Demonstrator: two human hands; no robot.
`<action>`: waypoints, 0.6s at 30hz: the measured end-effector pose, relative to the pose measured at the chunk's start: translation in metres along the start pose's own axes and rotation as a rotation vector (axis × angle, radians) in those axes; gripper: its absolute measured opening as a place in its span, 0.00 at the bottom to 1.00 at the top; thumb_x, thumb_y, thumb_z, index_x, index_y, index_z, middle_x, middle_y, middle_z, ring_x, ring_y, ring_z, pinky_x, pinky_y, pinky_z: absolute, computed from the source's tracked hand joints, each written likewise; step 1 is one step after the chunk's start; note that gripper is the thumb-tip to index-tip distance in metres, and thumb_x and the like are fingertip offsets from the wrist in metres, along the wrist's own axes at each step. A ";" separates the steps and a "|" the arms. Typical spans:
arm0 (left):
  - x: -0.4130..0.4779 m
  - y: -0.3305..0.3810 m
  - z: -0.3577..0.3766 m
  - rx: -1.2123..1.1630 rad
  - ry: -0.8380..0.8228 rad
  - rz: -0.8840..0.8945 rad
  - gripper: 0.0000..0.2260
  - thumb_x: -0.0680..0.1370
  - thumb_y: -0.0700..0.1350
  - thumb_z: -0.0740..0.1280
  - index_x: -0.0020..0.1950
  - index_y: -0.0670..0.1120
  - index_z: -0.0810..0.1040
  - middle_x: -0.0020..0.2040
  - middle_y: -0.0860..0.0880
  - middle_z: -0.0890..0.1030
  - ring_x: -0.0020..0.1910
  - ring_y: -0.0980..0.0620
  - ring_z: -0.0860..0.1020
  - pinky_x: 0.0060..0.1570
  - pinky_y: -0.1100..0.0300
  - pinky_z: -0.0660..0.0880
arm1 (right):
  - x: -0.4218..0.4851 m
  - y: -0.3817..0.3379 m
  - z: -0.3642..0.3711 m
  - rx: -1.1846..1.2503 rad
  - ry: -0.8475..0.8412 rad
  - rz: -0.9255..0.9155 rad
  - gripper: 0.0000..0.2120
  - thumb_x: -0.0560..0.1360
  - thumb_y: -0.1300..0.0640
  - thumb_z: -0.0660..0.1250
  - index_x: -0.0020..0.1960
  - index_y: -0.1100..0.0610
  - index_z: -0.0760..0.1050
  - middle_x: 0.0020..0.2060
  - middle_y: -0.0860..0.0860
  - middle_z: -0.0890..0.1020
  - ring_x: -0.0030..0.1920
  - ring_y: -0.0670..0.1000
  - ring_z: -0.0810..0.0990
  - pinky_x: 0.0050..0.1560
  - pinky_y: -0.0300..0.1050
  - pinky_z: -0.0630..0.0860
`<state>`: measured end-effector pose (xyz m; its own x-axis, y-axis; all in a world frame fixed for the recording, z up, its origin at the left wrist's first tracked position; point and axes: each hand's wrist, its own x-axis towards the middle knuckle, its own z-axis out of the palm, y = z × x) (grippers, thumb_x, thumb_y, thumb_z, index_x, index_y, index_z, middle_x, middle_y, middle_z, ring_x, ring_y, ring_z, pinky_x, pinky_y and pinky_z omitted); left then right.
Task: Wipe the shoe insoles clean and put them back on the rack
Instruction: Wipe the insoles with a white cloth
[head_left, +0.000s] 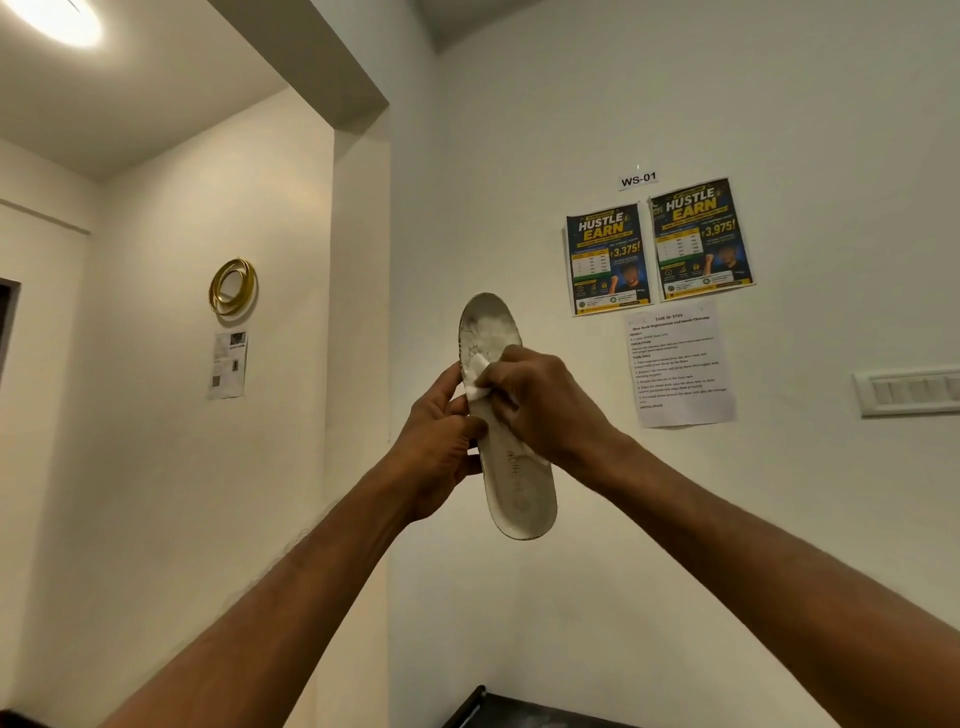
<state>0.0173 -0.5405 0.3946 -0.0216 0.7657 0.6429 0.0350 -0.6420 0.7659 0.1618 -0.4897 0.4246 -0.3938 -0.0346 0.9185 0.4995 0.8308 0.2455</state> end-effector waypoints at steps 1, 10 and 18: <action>0.000 0.000 -0.001 -0.002 0.004 0.002 0.35 0.80 0.25 0.59 0.80 0.56 0.64 0.60 0.44 0.84 0.55 0.40 0.83 0.49 0.43 0.82 | -0.001 -0.002 0.002 0.014 -0.006 -0.009 0.08 0.75 0.61 0.72 0.54 0.60 0.83 0.47 0.56 0.82 0.44 0.56 0.83 0.46 0.50 0.83; -0.001 -0.003 -0.002 0.011 -0.032 -0.017 0.34 0.80 0.25 0.59 0.78 0.57 0.67 0.61 0.41 0.84 0.58 0.37 0.82 0.54 0.39 0.81 | 0.006 -0.002 0.005 0.045 0.152 0.059 0.08 0.76 0.59 0.72 0.54 0.60 0.83 0.48 0.56 0.82 0.44 0.54 0.83 0.46 0.49 0.83; -0.001 -0.002 -0.001 0.009 -0.029 -0.014 0.35 0.79 0.25 0.59 0.78 0.56 0.67 0.59 0.42 0.84 0.56 0.39 0.83 0.52 0.40 0.82 | 0.001 0.005 0.002 0.057 0.176 0.094 0.08 0.74 0.62 0.73 0.54 0.59 0.83 0.47 0.56 0.83 0.44 0.54 0.83 0.46 0.48 0.83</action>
<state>0.0158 -0.5401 0.3918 0.0071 0.7752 0.6317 0.0437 -0.6314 0.7743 0.1622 -0.4841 0.4264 -0.2045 -0.0480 0.9777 0.4811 0.8649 0.1431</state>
